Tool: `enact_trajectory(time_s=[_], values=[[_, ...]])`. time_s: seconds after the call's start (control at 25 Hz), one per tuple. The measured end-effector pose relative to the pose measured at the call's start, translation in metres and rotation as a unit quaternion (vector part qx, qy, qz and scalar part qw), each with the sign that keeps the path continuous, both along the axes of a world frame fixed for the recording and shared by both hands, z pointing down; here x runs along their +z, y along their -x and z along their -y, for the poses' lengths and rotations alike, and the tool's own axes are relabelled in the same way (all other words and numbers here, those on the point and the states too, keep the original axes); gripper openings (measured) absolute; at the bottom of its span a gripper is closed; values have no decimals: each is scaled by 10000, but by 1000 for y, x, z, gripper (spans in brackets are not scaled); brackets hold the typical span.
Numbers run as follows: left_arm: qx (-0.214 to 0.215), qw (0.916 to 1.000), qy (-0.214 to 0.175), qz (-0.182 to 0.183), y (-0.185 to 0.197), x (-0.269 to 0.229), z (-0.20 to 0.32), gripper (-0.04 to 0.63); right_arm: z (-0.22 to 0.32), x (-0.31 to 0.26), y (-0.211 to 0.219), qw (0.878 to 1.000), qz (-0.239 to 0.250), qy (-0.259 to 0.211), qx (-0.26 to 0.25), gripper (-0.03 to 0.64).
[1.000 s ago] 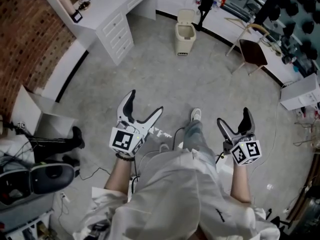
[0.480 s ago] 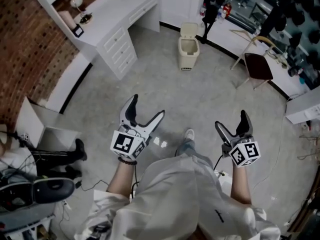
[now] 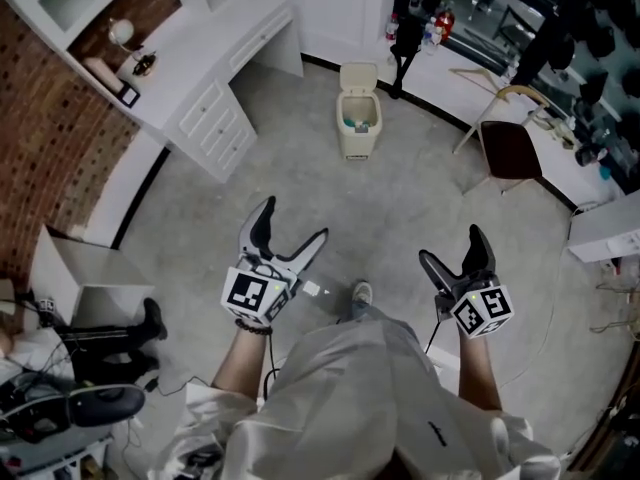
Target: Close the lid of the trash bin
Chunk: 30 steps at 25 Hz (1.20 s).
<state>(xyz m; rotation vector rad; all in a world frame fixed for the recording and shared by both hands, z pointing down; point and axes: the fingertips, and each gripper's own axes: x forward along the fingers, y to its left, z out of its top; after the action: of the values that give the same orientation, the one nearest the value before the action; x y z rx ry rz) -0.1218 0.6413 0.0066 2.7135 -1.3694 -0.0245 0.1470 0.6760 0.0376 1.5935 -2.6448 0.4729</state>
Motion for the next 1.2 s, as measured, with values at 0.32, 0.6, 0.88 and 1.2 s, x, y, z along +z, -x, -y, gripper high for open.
enact_trajectory(time_s=[0.32,0.6,0.88,1.2], values=[[-203,9998,55,70,-50,3,68,437,71,15,-44,9994,128,137,-304,581],[-354,9993,77,92,-54,8,92,437,101,21,-52,9989,172,171,-395,580],[-282,9996,9,84,-58,9,127,437,132,18,-53,9992,230,61,-332,580],[-191,9998,-31,54,-54,9,212,437,212,16,-46,9993,238,14,-289,580]])
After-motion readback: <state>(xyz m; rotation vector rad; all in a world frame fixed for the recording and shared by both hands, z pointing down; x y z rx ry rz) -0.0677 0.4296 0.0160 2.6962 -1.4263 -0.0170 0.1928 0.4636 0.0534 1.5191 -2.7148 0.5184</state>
